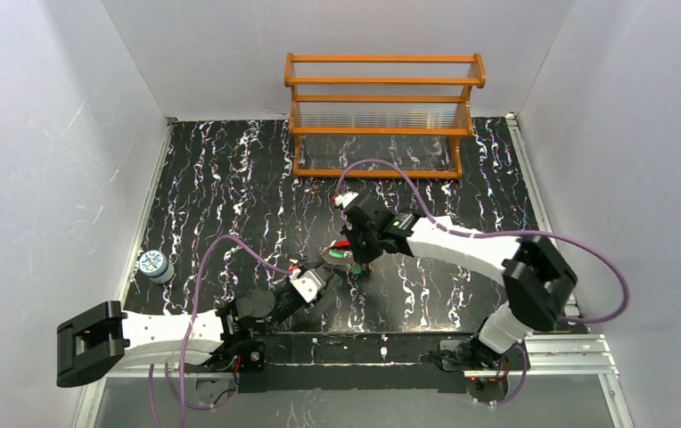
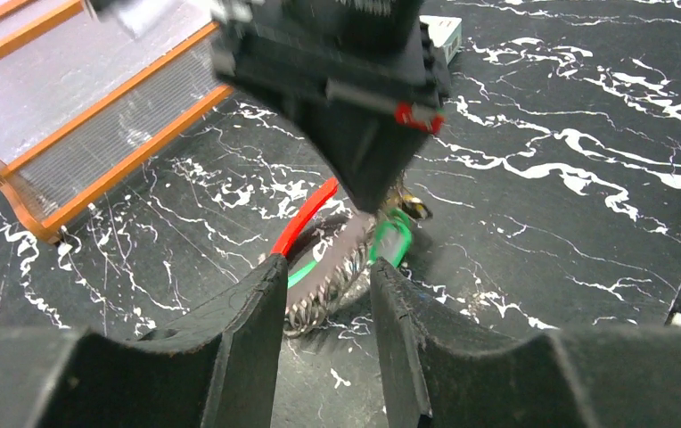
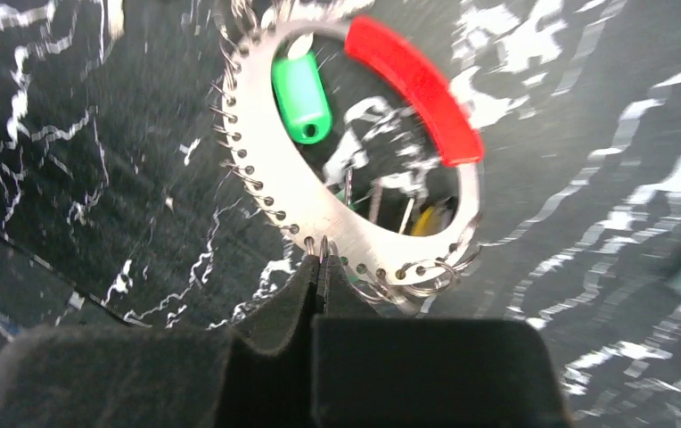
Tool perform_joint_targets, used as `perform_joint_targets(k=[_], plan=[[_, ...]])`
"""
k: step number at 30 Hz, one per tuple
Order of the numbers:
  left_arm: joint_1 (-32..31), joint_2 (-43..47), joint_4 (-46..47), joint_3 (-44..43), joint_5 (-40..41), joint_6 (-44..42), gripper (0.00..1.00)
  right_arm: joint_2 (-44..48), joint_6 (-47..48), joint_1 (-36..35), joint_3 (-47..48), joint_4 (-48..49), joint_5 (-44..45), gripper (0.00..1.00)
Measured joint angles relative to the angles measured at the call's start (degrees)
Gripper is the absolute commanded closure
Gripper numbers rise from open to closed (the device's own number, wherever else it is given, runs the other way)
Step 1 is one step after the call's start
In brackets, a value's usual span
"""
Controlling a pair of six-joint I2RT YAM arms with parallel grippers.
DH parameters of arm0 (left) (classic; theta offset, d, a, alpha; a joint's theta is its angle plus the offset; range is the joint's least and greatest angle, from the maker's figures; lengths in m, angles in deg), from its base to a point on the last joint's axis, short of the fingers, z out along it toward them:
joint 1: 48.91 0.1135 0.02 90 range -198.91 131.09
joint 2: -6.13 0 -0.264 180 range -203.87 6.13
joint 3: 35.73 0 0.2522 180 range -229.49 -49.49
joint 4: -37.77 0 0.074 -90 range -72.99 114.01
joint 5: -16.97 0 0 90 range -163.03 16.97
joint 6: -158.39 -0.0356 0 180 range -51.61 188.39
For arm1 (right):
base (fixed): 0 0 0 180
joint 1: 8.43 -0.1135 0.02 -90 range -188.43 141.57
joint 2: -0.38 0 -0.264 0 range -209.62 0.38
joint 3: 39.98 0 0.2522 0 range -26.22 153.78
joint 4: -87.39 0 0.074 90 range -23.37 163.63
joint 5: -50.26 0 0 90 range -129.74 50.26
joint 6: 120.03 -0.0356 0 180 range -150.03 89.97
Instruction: Put the keys on the keyring
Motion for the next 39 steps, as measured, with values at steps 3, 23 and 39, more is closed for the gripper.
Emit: perform_joint_targets(k=[3, 23, 39], plan=[[0.0, 0.0, 0.0, 0.6, -0.4, 0.6, 0.63, -4.2, -1.0, 0.0, -1.7, 1.4, -6.4, 0.99], [0.0, -4.9, -0.4, 4.2, -2.8, 1.2, 0.58, -6.1, -15.1, 9.0, -11.6, 18.5, -34.3, 0.99], [-0.1, -13.1, 0.2, 1.9, -3.7, -3.0, 0.66, -6.1, -17.5, 9.1, -11.6, 20.6, -38.5, 0.99]])
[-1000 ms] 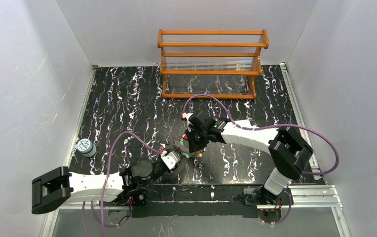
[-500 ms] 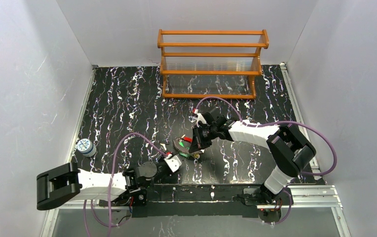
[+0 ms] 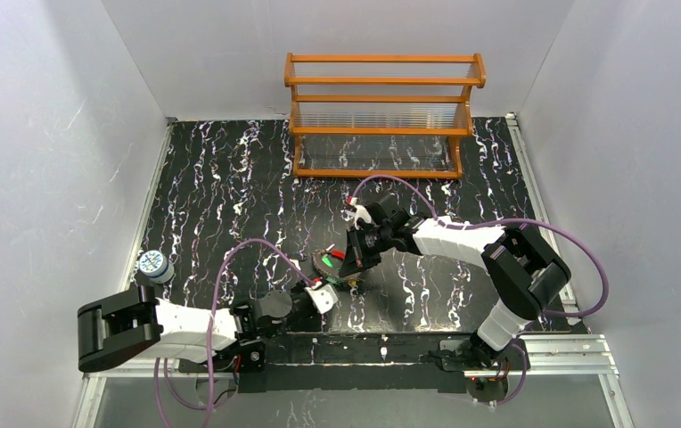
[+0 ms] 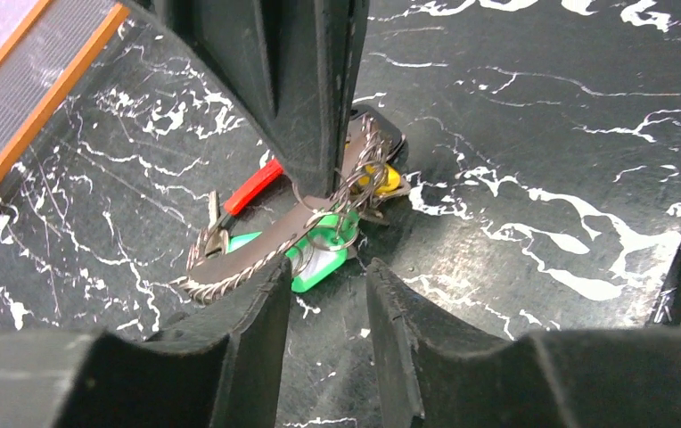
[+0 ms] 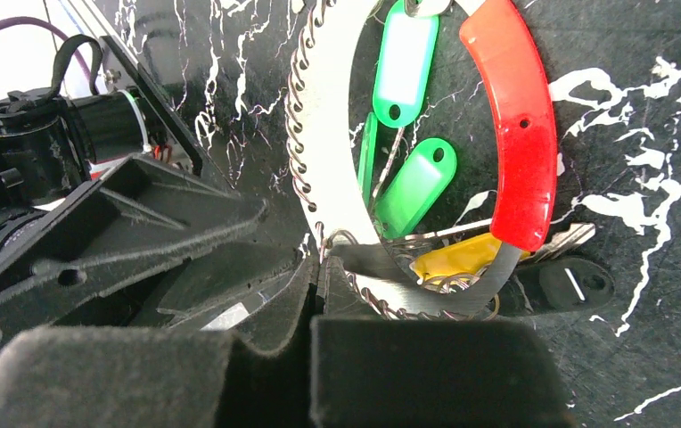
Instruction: Put the keys on the keyring
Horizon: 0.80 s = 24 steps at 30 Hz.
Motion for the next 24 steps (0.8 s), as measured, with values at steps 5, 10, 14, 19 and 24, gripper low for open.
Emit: perform_joint_targets(k=[5, 10, 14, 19, 24], plan=[[0.0, -1.2, 1.4, -0.8, -2.5, -2.0, 0.67, 0.0, -0.9, 0.0, 0.0, 0.0, -0.3, 0.99], [0.0, -4.0, 2.3, -1.6, -3.7, -3.2, 0.66, 0.0, -2.2, 0.3, 0.0, 0.0, -0.8, 0.99], [-0.1, -6.2, 3.0, -2.7, -3.5, -4.0, 0.67, 0.0, -3.5, 0.4, 0.0, 0.1, -1.7, 0.99], [-0.3, -7.1, 3.8, -3.8, -1.7, -4.9, 0.69, 0.0, -4.8, 0.7, 0.0, 0.4, -2.3, 0.99], [-0.4, -7.7, 4.9, -4.5, 0.5, -5.6, 0.71, 0.0, -5.8, 0.7, 0.0, 0.4, -3.0, 0.99]])
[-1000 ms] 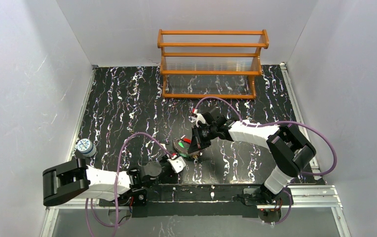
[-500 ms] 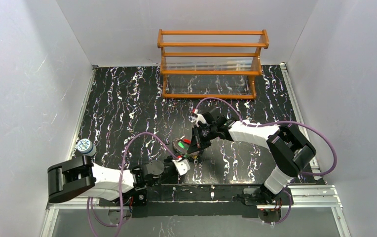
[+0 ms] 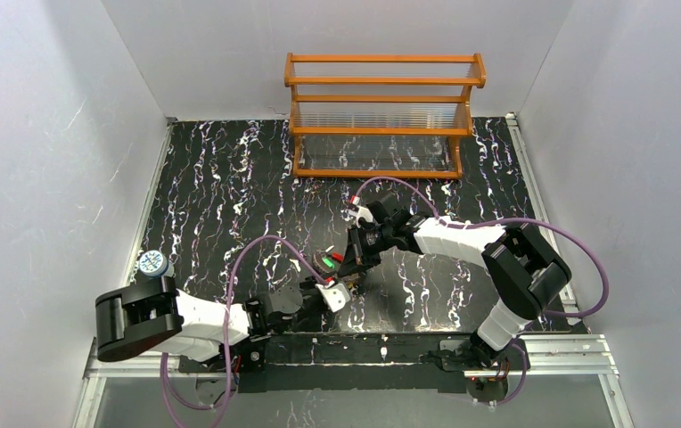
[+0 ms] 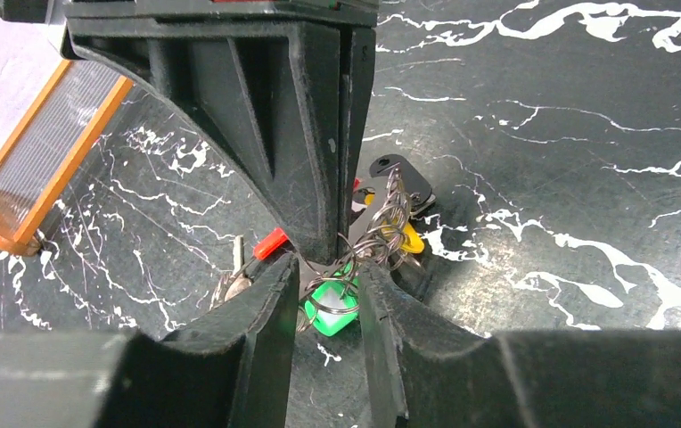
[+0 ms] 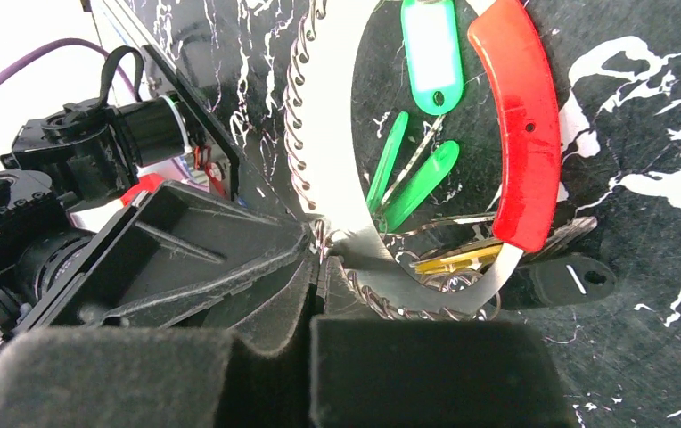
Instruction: Put the keys on the keyring
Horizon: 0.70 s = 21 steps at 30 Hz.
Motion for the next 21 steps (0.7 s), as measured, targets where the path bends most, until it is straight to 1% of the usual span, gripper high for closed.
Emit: perform_joint_targets(k=[6, 10, 14, 21], plan=[[-0.3, -1.9, 1.0, -0.1, 2.6, -0.3, 0.76, 0.0, -0.5, 0.3, 0.0, 0.1, -0.3, 0.99], [-0.5, -2.0, 1.8, -0.1, 4.0, -0.3, 0.83, 0.3, -0.7, 0.7, 0.0, 0.3, -0.3, 0.99], [-0.6, -1.3, 2.2, 0.2, 5.8, 0.0, 0.89, 0.9, -0.7, 1.1, 0.0, 0.8, -0.2, 0.99], [-0.5, 0.9, 1.5, 2.1, 9.8, 0.2, 0.96, 1.4, -1.1, 1.3, 0.0, 0.8, -0.9, 0.99]])
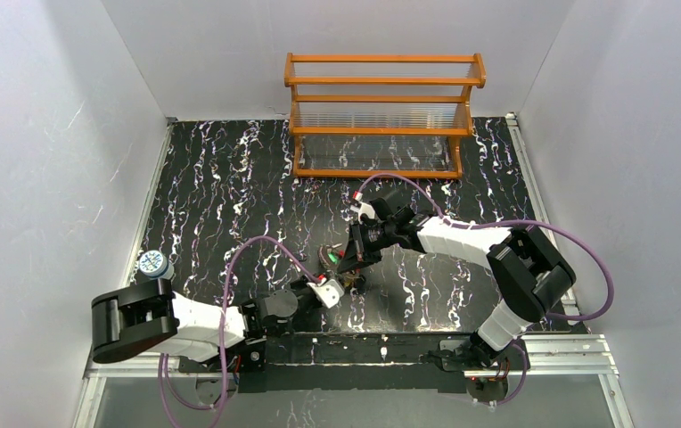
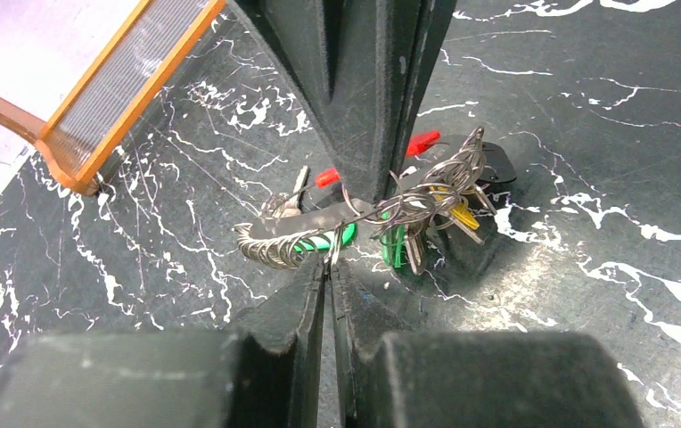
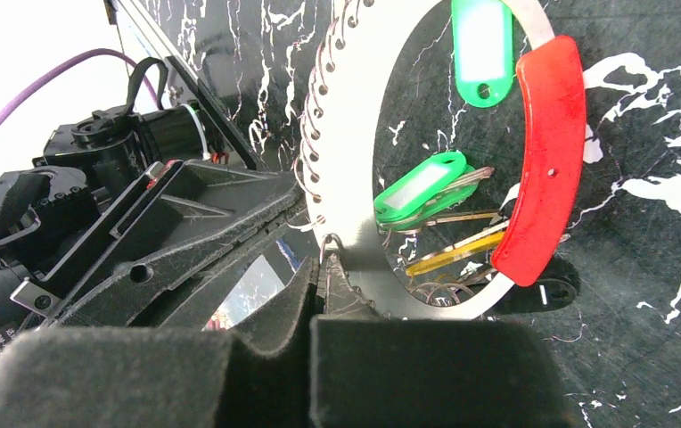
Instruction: Put the keys on the keyring
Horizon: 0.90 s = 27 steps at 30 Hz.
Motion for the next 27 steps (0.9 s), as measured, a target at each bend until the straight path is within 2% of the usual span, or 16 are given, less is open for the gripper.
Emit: perform_joint_targets(k=[5, 12, 21, 27], plan=[[0.0, 1.1, 0.1, 0.4, 0.7, 0.4, 0.97, 0.2, -0.3, 0.0, 0.0, 0.1, -0.2, 0.99], [0.0, 5.4, -0.4, 2.1, 0.7, 0.3, 0.77, 0.3, -0.6, 0.1, 0.0, 0.0, -0.7, 0.99], [0.0, 15.9, -6.7, 3.0, 0.6, 0.3, 0.75, 1.0, -0.6, 0.2, 0.0, -0.1, -1.1, 0.99], [-0.2, 16.2, -9.4, 2.9, -3.0, -0.5, 0.71, 1.0, -0.7, 0.2, 0.0, -0.5, -1.1, 0.99]])
